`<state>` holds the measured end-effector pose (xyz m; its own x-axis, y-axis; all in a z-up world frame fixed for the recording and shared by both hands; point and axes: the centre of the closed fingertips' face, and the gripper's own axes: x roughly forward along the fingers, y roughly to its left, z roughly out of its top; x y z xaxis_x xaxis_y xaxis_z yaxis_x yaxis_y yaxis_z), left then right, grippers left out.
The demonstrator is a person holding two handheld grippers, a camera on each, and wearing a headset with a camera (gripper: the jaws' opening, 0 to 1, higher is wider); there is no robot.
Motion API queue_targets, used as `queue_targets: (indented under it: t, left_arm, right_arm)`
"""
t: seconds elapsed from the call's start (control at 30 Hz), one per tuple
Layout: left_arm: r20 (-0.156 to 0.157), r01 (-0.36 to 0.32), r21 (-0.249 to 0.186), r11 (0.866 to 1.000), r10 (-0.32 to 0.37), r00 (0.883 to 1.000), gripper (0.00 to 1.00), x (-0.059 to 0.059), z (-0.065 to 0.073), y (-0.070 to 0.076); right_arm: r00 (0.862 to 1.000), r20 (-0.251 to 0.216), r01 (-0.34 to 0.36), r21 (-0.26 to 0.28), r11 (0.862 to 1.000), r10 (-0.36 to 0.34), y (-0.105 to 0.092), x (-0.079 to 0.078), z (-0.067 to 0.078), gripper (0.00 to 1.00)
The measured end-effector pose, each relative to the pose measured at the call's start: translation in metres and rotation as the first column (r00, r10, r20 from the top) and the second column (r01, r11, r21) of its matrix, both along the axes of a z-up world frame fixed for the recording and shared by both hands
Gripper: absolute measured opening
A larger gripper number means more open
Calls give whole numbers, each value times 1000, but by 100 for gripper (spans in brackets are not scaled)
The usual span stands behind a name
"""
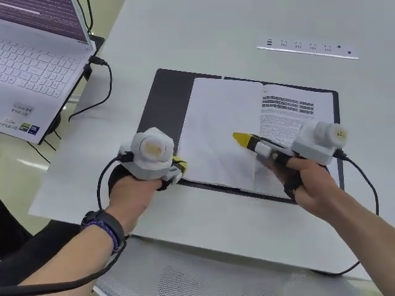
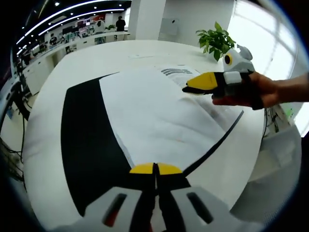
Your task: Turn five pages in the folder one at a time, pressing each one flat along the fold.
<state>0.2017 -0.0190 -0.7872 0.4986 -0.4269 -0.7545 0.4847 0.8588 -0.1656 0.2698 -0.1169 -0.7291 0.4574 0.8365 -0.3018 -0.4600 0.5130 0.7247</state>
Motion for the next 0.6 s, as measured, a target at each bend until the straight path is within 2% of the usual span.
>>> queue_targets:
  t: [0.07,0.1,0.13,0.23,0.53,0.57,0.6]
  left_arm:
    - [-18,34,64,997,-33,999,0,-8,-8,4]
    - [25,26,53,998,-27,999,0,-5,-5,1]
    - [6,-1,52,999,1,1000,0,-6,-7,2]
    - [9,-7,56,998,6,1000,0,-5,-7,3]
    - [0,-9,61,998,9,1000,0,-5,-6,4]
    - [-1,-10,61,998,10,1000,0,-5,-6,4]
    - [-2,-10,63,998,10,1000,0,-5,-6,4]
  right_arm:
    - [1000,14,-1,-18,1000,1,-3,4,-3,20]
    - [1000,23,3,-26,1000,-3,-5,7,-4,19]
    - [1000,25,8,-28,1000,-7,-7,10,-5,17]
    - [998,34,48,-27,999,-47,-14,23,-9,13]
    - [990,4,142,-32,989,-142,-27,49,-30,1]
    - [987,-3,158,-47,986,-159,-30,51,-34,0]
    - [986,-1,166,-22,986,-166,-29,53,-32,0]
